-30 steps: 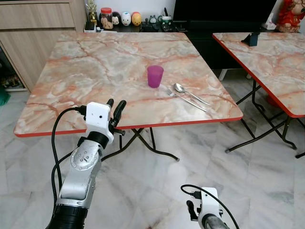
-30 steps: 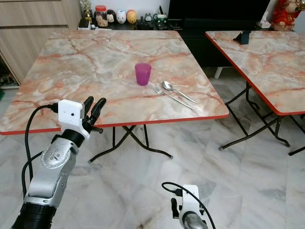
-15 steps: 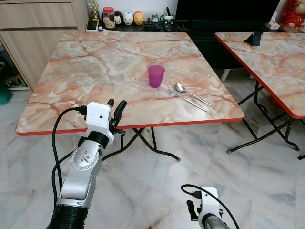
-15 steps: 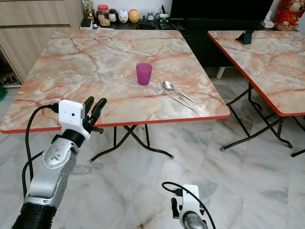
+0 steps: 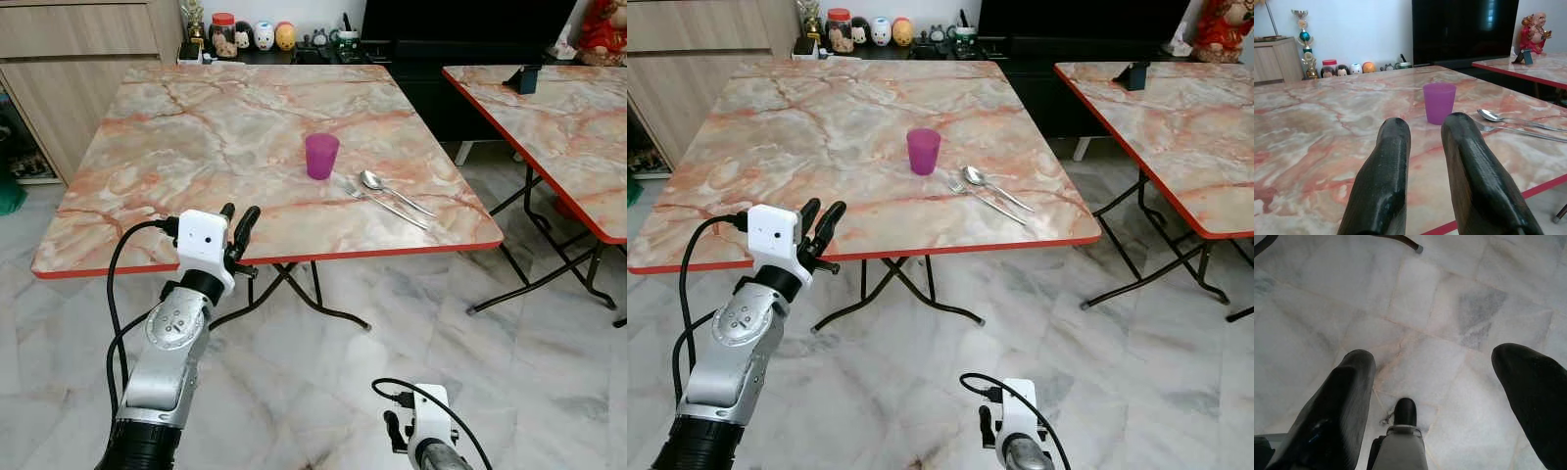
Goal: Setting the table
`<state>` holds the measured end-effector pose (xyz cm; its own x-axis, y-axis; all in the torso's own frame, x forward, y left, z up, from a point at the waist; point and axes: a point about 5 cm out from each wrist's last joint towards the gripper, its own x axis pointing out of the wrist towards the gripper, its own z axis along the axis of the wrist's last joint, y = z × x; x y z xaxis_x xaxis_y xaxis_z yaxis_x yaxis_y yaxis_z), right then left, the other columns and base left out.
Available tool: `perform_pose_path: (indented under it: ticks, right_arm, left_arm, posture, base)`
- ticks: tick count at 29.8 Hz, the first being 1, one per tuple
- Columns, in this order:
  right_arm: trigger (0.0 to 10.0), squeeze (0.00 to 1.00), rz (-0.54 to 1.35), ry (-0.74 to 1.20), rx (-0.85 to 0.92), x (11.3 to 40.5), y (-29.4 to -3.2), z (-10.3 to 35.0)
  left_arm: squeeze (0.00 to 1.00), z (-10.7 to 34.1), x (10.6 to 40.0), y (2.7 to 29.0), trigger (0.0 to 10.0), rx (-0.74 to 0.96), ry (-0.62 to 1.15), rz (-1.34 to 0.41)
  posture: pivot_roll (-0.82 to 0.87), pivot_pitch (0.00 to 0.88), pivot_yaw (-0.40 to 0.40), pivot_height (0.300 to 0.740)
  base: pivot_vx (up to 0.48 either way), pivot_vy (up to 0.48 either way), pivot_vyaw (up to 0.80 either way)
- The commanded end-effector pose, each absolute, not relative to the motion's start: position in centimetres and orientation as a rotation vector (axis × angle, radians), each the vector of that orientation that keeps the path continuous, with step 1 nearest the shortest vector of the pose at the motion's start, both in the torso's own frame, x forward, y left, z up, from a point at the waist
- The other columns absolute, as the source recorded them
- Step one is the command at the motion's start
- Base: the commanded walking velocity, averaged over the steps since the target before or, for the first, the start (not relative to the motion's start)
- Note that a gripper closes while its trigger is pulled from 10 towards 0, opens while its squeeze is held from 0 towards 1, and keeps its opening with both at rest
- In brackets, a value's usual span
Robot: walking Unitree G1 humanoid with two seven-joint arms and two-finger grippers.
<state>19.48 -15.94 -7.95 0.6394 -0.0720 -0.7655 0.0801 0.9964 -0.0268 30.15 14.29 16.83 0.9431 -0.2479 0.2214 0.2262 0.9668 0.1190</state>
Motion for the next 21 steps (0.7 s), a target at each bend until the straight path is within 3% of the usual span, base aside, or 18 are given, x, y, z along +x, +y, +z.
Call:
perform_pose_path:
  ticks: [1,21]
  right_arm:
    - [10.0,0.00,-0.095,0.864,0.006,19.76,-16.20,-7.79]
    - [10.0,0.00,-0.095,0.865,0.005,19.77,-16.19,-7.78]
  left_arm:
    - [0.00,17.33,30.22,14.00,10.0,0.092,-0.249,-0.249]
    - [0.00,17.30,30.19,13.95,10.0,0.094,-0.248,-0.252]
  posture:
    - [-0.01,0.000,-0.067,0.740]
    - [-0.01,0.000,-0.067,0.740]
  base:
    - [0.244,0.000,0.00]
    - [0.262,0.000,0.00]
